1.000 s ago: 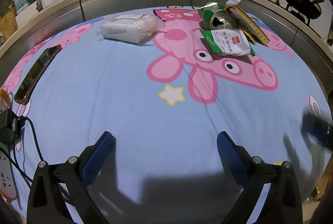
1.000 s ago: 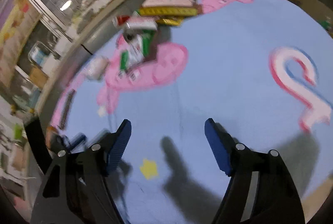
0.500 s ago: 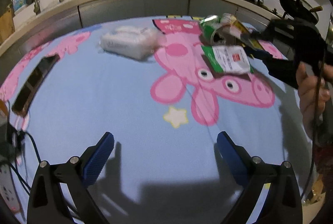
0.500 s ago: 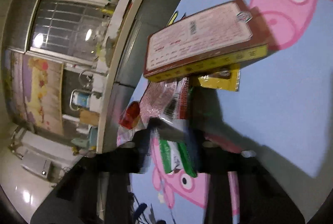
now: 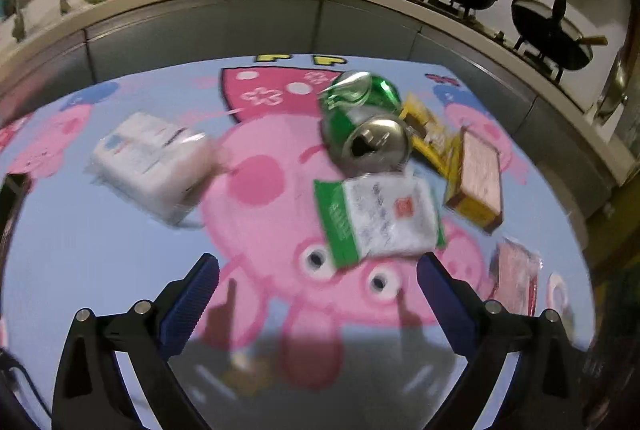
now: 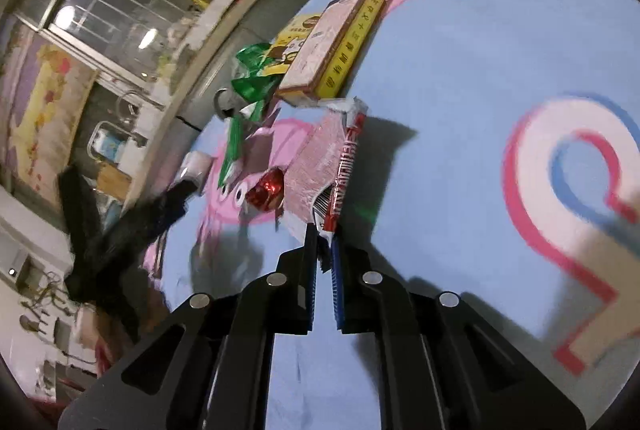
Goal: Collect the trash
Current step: 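Grasp the red-and-white wrapper with the right tool while the left grasps the white-green packet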
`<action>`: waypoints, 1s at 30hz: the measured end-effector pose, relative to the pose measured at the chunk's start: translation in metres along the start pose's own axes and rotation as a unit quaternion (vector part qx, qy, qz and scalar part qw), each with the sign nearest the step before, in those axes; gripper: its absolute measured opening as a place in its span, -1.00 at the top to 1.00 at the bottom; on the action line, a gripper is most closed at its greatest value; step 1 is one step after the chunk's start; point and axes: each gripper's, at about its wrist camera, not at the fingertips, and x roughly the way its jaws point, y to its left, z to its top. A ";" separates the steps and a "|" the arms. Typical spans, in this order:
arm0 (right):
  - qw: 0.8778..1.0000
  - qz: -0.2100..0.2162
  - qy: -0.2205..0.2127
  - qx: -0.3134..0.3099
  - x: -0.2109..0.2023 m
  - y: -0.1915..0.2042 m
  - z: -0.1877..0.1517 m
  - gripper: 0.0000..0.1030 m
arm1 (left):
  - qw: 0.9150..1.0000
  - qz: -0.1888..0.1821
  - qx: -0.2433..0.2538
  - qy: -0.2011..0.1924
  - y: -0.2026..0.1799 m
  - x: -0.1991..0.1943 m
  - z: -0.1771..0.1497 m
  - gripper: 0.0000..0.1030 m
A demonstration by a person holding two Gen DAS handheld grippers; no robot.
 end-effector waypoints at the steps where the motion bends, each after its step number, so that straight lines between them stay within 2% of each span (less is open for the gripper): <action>1: 1.000 -0.001 -0.003 -0.003 -0.002 -0.001 -0.003 0.83 | 1.000 -0.007 -0.003 0.004 -0.003 0.006 0.004 -0.85; 2: 1.000 -0.005 -0.008 -0.008 -0.004 0.001 -0.005 0.76 | 1.000 -0.010 -0.007 0.010 -0.005 0.011 0.007 -0.75; 3: 1.000 -0.005 -0.010 -0.014 -0.004 0.004 -0.006 0.61 | 1.000 -0.016 -0.015 0.021 -0.005 0.019 0.012 -0.65; 4: 1.000 -0.002 -0.012 -0.019 -0.004 0.006 -0.007 0.49 | 0.999 -0.021 -0.025 0.031 -0.006 0.026 0.015 -0.62; 6: 0.999 0.010 -0.021 -0.034 -0.005 0.015 -0.010 -0.10 | 0.998 -0.027 -0.039 0.040 -0.008 0.033 0.016 -0.62; 8: 0.998 -0.005 -0.032 -0.055 -0.005 0.026 -0.015 -0.26 | 0.998 -0.032 -0.043 0.042 -0.016 0.036 0.017 -0.62; 10: 0.996 -0.022 -0.037 -0.075 -0.005 0.031 -0.019 -0.26 | 0.998 -0.027 -0.039 0.042 -0.022 0.039 0.017 -0.62; 13: 0.996 -0.025 -0.036 -0.073 -0.011 0.030 -0.022 -0.26 | 0.999 -0.001 -0.023 0.040 -0.030 0.045 0.018 0.14; 14: 0.997 -0.025 -0.037 -0.068 -0.013 0.028 -0.022 -0.26 | 0.999 -0.008 -0.023 0.045 -0.029 0.046 0.019 0.73; 18: 0.997 -0.036 -0.043 -0.060 -0.021 0.023 -0.023 -0.25 | 0.997 -0.025 -0.055 0.048 -0.015 0.038 0.013 0.96; 25: 0.995 -0.056 -0.068 -0.042 -0.038 0.008 -0.021 -0.27 | 0.996 -0.021 -0.073 0.042 0.024 -0.007 -0.037 0.96; 30: 0.995 -0.054 -0.077 -0.032 -0.038 0.002 -0.010 -0.26 | 0.997 -0.006 -0.071 0.037 0.045 -0.038 -0.069 0.96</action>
